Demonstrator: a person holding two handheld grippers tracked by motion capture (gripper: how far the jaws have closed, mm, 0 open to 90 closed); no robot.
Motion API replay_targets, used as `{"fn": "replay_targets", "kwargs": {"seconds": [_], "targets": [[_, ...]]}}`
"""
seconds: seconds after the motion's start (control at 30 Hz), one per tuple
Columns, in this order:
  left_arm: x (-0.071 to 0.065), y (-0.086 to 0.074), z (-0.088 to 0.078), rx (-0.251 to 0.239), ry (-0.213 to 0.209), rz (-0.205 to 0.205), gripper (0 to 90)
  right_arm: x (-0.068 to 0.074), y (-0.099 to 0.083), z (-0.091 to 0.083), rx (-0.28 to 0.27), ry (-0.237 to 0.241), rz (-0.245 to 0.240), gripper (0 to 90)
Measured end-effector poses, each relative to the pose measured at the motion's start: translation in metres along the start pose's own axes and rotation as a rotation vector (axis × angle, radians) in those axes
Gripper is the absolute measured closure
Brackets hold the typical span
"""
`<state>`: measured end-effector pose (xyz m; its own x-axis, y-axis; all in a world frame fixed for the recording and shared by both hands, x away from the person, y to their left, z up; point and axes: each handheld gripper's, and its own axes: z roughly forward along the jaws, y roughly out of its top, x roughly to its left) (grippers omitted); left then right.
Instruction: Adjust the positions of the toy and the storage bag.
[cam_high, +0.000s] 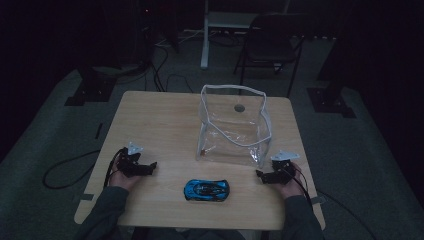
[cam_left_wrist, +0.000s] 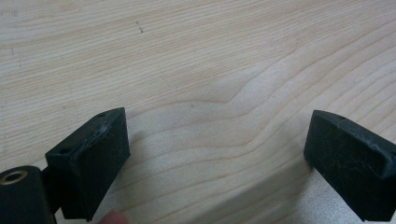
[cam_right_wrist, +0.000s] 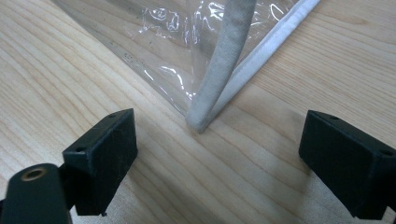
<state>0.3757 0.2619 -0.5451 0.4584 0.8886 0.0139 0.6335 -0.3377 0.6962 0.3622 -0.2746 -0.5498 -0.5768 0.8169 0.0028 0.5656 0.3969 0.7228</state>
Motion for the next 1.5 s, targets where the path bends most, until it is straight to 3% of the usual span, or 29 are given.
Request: {"fn": "replay_targets", "kwargs": {"seconds": [0.9,1.03,1.3,1.5], "targets": [[0.002,0.0,0.0,-0.001,-0.022,0.023,7.0,0.002,-0.002,-0.003,-0.015,0.019,-0.016,17.9],[0.001,0.001,-0.003,-0.002,-0.025,0.035,16.2,0.001,-0.002,-0.006,-0.01,0.033,-0.01,24.8],[-0.001,0.002,-0.004,0.002,-0.027,0.035,19.4,0.001,0.0,-0.01,-0.02,0.026,0.0,30.6],[-0.006,0.004,-0.005,0.001,-0.033,0.07,19.6,0.001,0.001,-0.015,-0.049,0.012,0.0,36.6]]}}
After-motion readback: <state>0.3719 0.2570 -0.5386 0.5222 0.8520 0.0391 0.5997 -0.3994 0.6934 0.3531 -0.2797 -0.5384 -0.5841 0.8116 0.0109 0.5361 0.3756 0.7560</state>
